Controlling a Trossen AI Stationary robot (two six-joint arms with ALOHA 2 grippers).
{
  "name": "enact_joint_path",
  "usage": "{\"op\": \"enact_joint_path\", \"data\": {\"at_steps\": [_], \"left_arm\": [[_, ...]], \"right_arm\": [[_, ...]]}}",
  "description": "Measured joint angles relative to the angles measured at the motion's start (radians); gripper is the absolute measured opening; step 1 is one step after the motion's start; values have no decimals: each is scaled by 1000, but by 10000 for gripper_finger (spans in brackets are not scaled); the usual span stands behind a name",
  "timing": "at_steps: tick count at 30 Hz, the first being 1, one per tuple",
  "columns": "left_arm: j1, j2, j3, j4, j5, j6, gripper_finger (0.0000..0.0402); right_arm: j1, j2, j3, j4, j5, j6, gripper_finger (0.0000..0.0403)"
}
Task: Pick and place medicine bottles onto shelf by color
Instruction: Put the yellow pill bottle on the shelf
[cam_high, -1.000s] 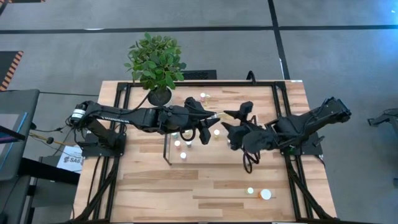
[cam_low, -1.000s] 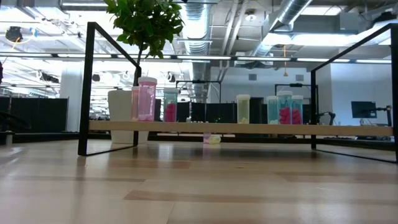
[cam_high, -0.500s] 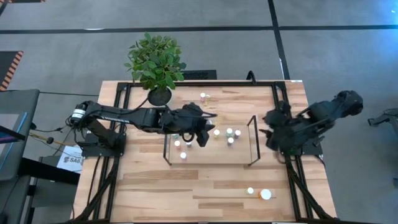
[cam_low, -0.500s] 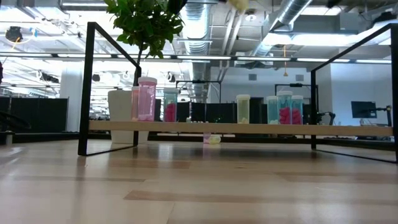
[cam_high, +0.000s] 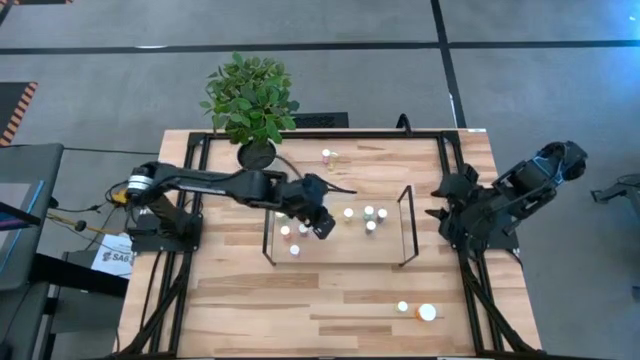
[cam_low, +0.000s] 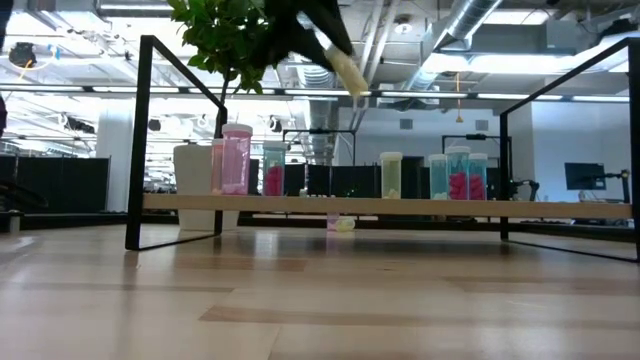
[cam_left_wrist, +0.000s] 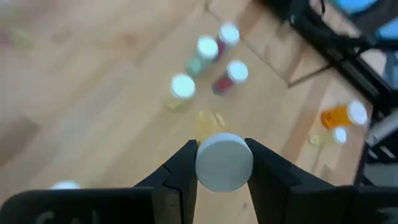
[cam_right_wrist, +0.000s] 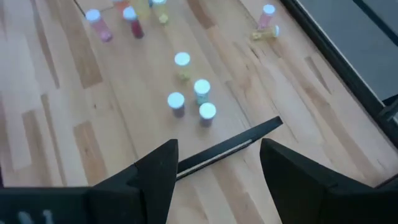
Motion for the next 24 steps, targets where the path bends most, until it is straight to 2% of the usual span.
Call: {"op": "enact_joint_path", "data": {"at_steps": [3, 5, 13, 24], "left_arm": [[35, 74, 37, -32, 112, 23, 96], [53, 118, 73, -55, 142, 45, 96], [100, 257, 231, -298, 121, 138, 96], [106, 400, 371, -459, 84, 276, 96]], "right_arm": [[0, 22, 0, -5, -24, -59, 249], [-2, 32, -1, -13, -38, -81, 249], [-3, 63, -1, -40, -46, -107, 249], [-4, 70, -1, -40, -44, -113, 249]]}}
